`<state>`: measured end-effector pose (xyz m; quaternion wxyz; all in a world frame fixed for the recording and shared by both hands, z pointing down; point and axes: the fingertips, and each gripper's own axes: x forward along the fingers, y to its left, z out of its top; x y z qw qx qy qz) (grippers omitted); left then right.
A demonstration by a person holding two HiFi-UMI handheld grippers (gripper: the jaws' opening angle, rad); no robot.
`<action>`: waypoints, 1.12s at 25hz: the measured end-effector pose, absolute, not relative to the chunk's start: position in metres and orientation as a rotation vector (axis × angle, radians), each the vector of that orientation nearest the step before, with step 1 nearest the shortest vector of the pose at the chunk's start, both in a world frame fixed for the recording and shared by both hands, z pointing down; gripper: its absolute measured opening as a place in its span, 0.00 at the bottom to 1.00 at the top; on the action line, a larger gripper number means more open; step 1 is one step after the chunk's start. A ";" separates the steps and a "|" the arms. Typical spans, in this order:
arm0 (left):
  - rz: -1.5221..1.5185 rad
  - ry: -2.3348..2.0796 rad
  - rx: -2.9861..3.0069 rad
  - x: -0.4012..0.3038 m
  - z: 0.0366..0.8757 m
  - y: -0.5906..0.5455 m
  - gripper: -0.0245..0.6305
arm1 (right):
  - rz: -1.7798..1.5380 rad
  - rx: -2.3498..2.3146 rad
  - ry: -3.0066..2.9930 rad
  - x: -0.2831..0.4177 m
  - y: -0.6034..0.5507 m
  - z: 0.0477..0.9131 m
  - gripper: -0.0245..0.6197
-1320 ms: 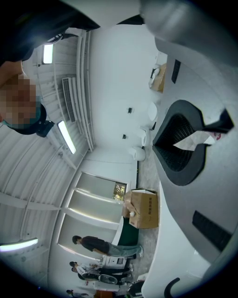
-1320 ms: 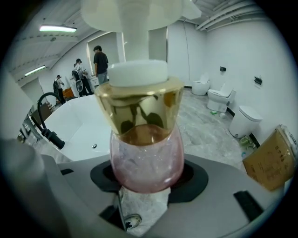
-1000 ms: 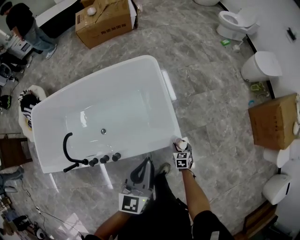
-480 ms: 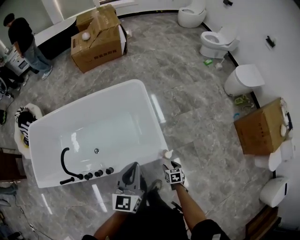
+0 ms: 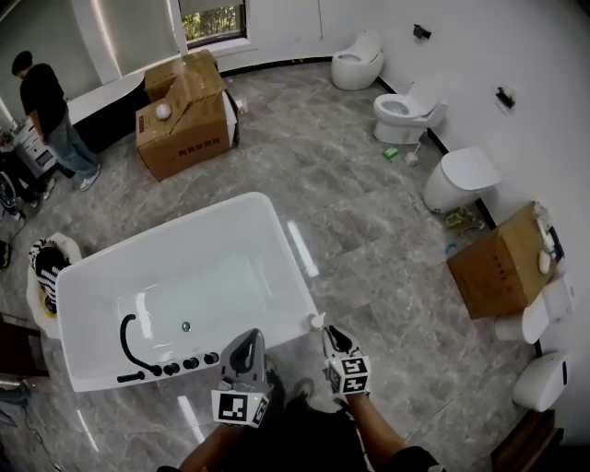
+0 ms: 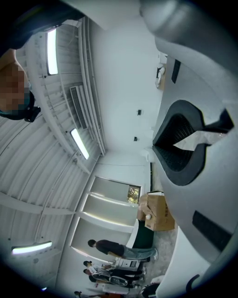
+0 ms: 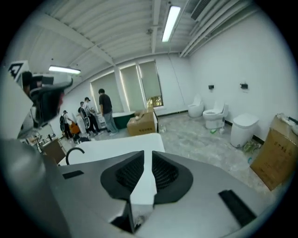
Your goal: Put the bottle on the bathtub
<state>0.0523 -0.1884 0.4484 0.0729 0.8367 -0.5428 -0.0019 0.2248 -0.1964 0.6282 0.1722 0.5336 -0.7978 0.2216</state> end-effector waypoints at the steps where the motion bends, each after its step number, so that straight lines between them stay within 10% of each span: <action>1: -0.007 -1.634 2.519 0.053 0.445 -0.185 0.06 | 0.599 1.550 -2.300 0.223 -0.196 0.607 0.10; 28: -0.056 -1.632 2.533 0.077 0.438 -0.163 0.06 | 0.320 1.704 -2.481 0.219 -0.140 0.490 0.05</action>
